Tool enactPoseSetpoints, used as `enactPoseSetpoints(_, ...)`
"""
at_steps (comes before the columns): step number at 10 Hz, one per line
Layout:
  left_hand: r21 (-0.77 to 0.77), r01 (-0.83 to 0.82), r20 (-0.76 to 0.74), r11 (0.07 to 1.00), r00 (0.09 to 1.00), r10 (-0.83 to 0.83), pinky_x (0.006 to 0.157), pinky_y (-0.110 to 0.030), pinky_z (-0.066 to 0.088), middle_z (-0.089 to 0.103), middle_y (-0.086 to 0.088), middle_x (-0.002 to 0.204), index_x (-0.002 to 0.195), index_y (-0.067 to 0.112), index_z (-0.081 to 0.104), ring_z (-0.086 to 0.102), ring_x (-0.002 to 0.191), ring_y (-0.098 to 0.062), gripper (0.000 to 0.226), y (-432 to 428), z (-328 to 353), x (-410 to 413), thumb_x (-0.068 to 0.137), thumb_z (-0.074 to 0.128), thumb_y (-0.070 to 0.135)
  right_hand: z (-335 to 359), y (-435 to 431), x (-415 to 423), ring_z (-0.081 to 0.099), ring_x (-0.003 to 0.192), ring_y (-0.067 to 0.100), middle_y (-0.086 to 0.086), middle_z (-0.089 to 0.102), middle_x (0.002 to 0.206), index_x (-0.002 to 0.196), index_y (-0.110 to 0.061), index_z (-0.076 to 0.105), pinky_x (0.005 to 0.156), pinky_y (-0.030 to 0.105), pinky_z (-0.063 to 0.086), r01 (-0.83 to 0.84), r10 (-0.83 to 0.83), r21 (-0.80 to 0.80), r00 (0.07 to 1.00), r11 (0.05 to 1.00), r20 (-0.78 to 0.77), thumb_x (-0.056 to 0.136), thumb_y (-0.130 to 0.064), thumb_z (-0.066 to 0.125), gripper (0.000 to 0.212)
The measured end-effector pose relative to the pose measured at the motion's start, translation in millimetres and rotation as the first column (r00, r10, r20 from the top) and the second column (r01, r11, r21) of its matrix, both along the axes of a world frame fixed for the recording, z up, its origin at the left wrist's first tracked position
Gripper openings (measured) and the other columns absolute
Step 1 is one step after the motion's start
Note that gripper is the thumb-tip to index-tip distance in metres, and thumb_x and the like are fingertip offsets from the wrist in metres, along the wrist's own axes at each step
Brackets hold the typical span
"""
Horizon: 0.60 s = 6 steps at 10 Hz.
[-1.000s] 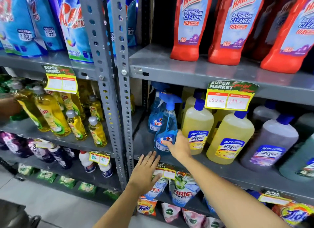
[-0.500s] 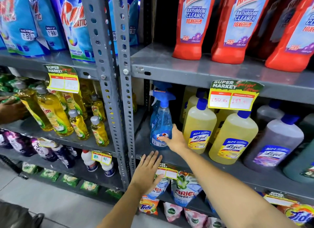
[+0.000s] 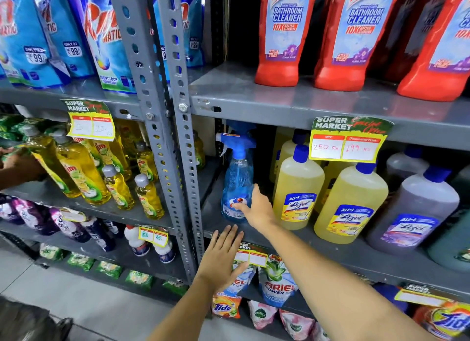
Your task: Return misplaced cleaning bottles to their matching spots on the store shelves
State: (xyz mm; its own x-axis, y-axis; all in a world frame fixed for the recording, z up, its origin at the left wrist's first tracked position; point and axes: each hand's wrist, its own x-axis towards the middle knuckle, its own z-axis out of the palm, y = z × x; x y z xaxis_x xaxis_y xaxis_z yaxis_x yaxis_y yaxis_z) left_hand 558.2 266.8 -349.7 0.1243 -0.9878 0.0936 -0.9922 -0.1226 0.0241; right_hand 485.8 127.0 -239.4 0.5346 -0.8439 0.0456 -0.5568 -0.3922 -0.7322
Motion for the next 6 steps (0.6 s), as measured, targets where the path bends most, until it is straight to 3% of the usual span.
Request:
enactPoseSetpoints(4, 0.002, -0.015, 0.014, 1.000, 1.000, 0.015, 0.111, -0.045, 0.011, 0.031, -0.010, 0.155, 0.150, 0.011, 0.029, 0.023, 0.144, -0.026, 0.073, 0.7, 0.6, -1.8, 0.098, 0.024, 0.063, -3.6, -0.3, -0.2, 0.062, 0.117, 0.024, 0.009, 0.061, 0.131, 0.128, -0.011, 0.041, 0.083, 0.027, 0.051, -0.009, 0.009, -0.020, 1.000, 1.000, -0.009, 0.086, -0.030, 0.071, 0.055)
enactPoseSetpoints(6, -0.040, -0.011, -0.068, 0.999, 0.998, 0.008, 0.112, -0.045, 0.008, 0.030, -0.012, 0.155, 0.148, 0.009, 0.032, 0.022, 0.144, -0.026, 0.077, -2.3, 1.6, -4.7, 0.098, 0.017, 0.065, 3.0, -2.0, -8.1, 0.056, 0.123, 0.025, 0.008, 0.055, 0.136, 0.135, -0.013, 0.036, 0.094, 0.034, 0.049, -0.008, -0.002, 0.117, 0.996, 0.993, 0.085, 0.080, -0.031, 0.077, 0.072)
